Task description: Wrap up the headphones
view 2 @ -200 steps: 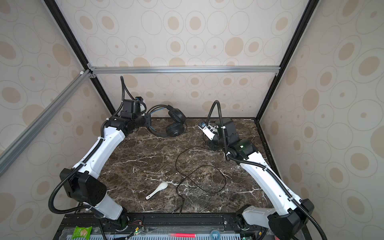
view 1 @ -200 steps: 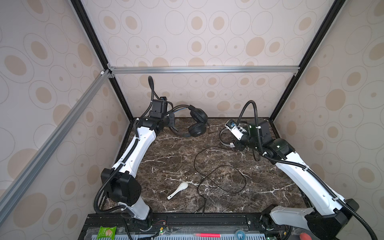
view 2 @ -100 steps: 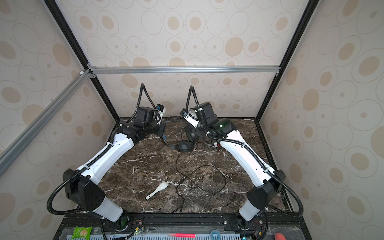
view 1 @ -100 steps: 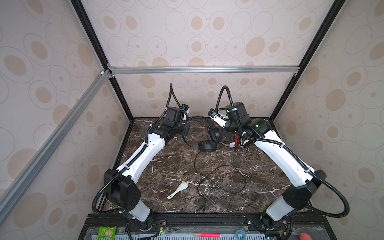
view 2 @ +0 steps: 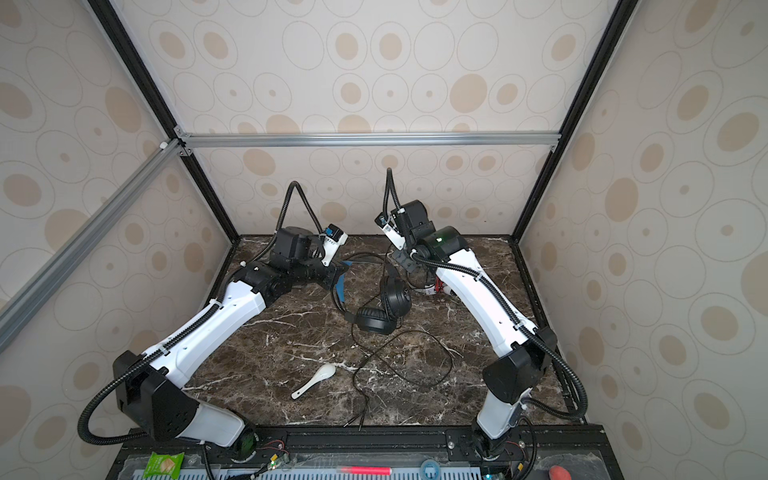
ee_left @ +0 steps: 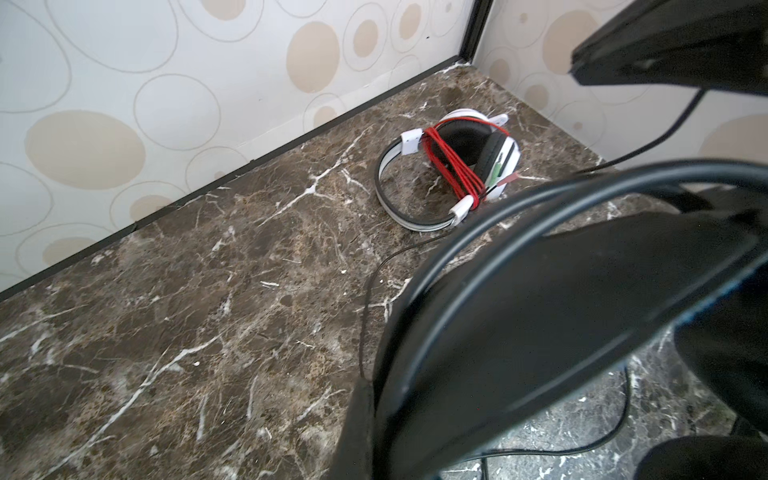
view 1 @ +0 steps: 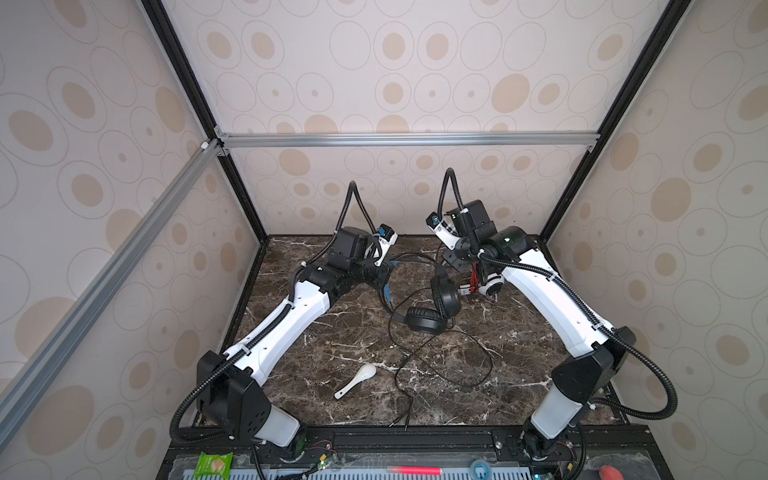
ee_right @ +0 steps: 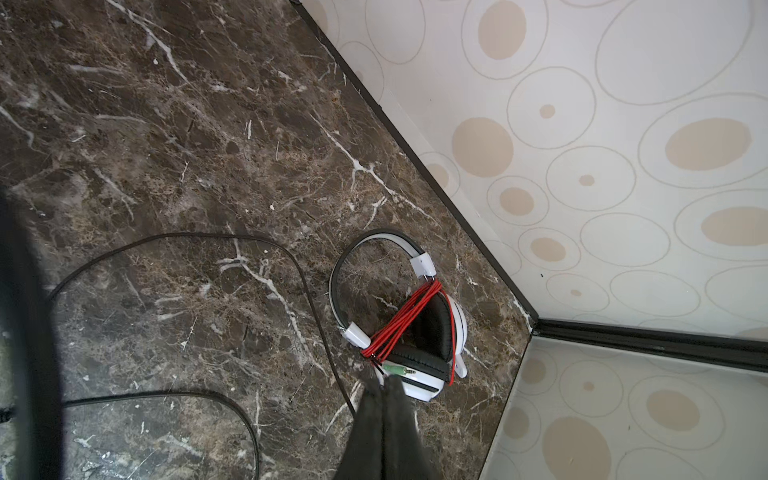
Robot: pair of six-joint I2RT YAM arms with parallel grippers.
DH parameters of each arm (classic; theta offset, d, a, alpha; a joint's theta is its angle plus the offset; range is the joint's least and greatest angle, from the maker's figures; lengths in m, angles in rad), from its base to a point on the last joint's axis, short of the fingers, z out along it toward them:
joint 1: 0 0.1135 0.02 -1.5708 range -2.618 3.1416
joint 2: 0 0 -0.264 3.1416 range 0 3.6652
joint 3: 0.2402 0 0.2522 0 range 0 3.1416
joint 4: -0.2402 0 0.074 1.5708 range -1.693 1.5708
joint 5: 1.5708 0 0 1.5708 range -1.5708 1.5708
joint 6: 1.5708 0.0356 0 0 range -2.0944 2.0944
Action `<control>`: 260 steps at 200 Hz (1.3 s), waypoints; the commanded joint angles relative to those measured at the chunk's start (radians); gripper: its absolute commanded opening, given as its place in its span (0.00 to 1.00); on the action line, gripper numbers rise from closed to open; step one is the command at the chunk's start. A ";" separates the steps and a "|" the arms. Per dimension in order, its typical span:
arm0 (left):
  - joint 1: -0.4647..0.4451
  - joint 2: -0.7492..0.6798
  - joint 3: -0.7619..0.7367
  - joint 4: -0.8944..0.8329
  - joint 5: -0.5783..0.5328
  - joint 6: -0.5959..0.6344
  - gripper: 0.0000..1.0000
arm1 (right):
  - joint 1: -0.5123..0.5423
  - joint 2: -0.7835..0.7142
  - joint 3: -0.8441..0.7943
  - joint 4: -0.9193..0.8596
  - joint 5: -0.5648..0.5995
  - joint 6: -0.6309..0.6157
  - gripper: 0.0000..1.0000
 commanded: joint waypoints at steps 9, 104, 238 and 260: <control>-0.007 -0.031 0.019 0.072 0.148 -0.038 0.00 | -0.007 -0.009 0.031 -0.033 -0.031 0.038 0.10; -0.023 -0.041 0.105 0.093 0.244 -0.114 0.00 | -0.121 -0.058 -0.033 -0.002 -0.217 0.179 0.37; -0.029 0.000 0.409 0.042 0.214 -0.183 0.00 | -0.200 -0.269 -0.547 0.713 -0.667 0.405 0.51; -0.031 0.010 0.447 0.056 0.213 -0.206 0.00 | -0.204 -0.257 -0.582 0.805 -0.702 0.446 0.54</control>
